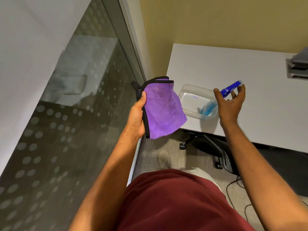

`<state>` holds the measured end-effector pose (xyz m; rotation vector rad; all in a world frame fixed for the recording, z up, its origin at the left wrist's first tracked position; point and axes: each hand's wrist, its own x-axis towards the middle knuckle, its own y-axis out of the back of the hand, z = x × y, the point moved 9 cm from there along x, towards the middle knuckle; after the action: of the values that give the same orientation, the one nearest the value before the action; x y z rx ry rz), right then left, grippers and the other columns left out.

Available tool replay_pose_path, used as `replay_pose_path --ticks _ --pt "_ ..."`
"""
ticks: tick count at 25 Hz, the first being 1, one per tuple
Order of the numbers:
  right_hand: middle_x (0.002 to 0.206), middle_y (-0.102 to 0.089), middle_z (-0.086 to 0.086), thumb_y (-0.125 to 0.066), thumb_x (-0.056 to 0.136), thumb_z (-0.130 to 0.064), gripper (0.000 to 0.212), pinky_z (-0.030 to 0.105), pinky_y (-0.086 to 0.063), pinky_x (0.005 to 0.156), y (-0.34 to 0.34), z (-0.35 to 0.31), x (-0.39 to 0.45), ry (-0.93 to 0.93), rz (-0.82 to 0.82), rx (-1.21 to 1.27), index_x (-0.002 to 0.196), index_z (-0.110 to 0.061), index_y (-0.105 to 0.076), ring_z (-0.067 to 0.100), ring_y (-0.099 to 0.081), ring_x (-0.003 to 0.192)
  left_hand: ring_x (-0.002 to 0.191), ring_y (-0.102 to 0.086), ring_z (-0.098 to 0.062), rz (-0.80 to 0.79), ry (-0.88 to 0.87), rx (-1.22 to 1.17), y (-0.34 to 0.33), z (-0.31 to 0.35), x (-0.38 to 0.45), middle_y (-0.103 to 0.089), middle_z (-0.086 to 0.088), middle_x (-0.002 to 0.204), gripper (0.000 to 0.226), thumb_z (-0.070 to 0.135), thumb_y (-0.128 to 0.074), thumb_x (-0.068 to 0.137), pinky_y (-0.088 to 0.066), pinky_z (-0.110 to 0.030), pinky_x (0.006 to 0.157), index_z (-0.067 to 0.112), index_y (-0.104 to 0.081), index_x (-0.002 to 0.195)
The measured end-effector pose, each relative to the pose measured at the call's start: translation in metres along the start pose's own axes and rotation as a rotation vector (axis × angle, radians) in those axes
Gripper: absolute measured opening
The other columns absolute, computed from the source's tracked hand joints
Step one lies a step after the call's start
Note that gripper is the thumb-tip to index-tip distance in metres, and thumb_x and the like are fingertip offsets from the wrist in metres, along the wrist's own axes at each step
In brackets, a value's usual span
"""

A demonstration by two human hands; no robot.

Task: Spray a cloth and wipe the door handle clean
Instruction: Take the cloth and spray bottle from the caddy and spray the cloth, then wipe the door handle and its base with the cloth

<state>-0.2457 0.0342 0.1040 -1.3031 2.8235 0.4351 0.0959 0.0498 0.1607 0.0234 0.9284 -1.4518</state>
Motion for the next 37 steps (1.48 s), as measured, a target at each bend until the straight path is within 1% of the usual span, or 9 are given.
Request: replay_pose_path --ticks 5,8,13,16,21,24,30,33,37 --pt "0.161 -0.029 0.001 -0.081 0.084 -0.044 0.099 0.032 -0.047 0.109 0.031 -0.021 -0.018 0.026 0.024 -0.016 0.159 -0.021 -0.021 0.017 -0.040 0.143 0.112 -0.068 -0.028 0.021 -0.058 -0.015 -0.006 -0.018 -0.031 -0.073 -0.009 0.119 0.044 0.049 -0.049 0.104 -0.056 -0.044 0.095 0.017 -0.077 0.113" --pt "0.148 -0.041 0.000 -0.074 0.090 -0.034 0.073 0.029 -0.052 0.103 0.041 -0.058 -0.055 0.199 -0.008 0.047 0.150 -0.016 -0.035 0.014 -0.051 0.129 0.117 -0.066 -0.031 0.028 -0.095 -0.028 -0.006 -0.030 -0.052 -0.070 -0.011 0.125 0.045 0.048 -0.051 0.103 -0.054 -0.046 0.101 0.014 -0.072 0.123" --pt "0.131 -0.058 -0.005 -0.056 0.105 -0.036 0.040 0.012 -0.050 0.088 -0.007 -0.085 -0.144 0.236 -0.594 -0.057 0.139 -0.016 -0.051 0.006 -0.061 0.110 0.108 -0.070 -0.024 0.063 -0.202 0.054 -0.004 -0.045 -0.102 -0.075 -0.008 0.114 0.033 0.038 -0.057 0.102 -0.056 -0.039 0.093 0.013 -0.072 0.117" --pt "0.117 -0.070 -0.007 -0.043 0.103 -0.060 0.047 0.036 -0.057 0.097 -0.023 -0.071 -0.194 0.096 -0.912 -0.129 0.125 -0.023 -0.064 0.012 -0.068 0.105 0.104 -0.072 -0.022 0.134 -0.290 0.085 0.008 -0.051 -0.143 -0.076 -0.007 0.109 0.030 0.035 -0.060 0.097 -0.058 -0.035 0.088 0.012 -0.069 0.114" --pt "0.102 -0.079 -0.009 -0.070 0.091 -0.053 0.036 0.050 -0.062 0.086 -0.011 -0.076 -0.238 0.291 -0.946 -0.094 0.113 -0.025 -0.078 0.011 -0.074 0.094 0.101 -0.073 -0.022 0.383 -0.440 -0.011 0.065 -0.071 -0.217 -0.077 -0.007 0.106 0.026 0.032 -0.055 0.104 -0.058 -0.039 0.090 0.012 -0.070 0.110" --pt "0.088 -0.079 -0.006 -0.072 0.094 -0.038 0.024 0.041 -0.061 0.077 -0.003 -0.085 -0.271 0.371 -0.947 -0.110 0.109 -0.020 -0.081 0.009 -0.070 0.079 0.105 -0.073 -0.026 0.508 -0.474 -0.099 0.093 -0.094 -0.258 -0.076 -0.011 0.112 0.027 0.032 -0.055 0.105 -0.059 -0.042 0.091 0.011 -0.069 0.113" --pt "0.091 -0.070 -0.011 -0.065 0.101 -0.029 0.014 0.006 -0.043 0.071 0.008 -0.100 -0.342 0.519 -1.036 -0.069 0.108 -0.025 -0.077 -0.004 -0.061 0.084 0.096 -0.075 -0.022 0.688 -0.501 -0.176 0.120 -0.110 -0.331 -0.078 -0.008 0.103 0.026 0.034 -0.056 0.105 -0.060 -0.036 0.080 0.013 -0.069 0.110" --pt "0.098 -0.073 -0.011 -0.055 0.106 -0.030 0.018 0.019 -0.050 0.074 -0.002 -0.084 -0.387 0.252 -1.272 0.040 0.110 -0.024 -0.071 0.001 -0.064 0.086 0.099 -0.074 -0.024 0.744 -0.510 -0.190 0.135 -0.117 -0.363 -0.077 -0.010 0.107 0.029 0.036 -0.057 0.104 -0.060 -0.036 0.084 0.011 -0.070 0.113" --pt "0.121 -0.075 0.012 -0.069 0.095 -0.030 0.039 0.034 -0.059 0.086 -0.011 -0.060 -0.462 -0.402 -1.550 0.209 0.127 -0.007 -0.068 0.021 -0.071 0.106 0.097 -0.074 -0.023 0.798 -0.518 -0.239 0.158 -0.131 -0.410 -0.077 -0.011 0.106 0.031 0.037 -0.058 0.104 -0.061 -0.036 0.082 0.010 -0.068 0.115"
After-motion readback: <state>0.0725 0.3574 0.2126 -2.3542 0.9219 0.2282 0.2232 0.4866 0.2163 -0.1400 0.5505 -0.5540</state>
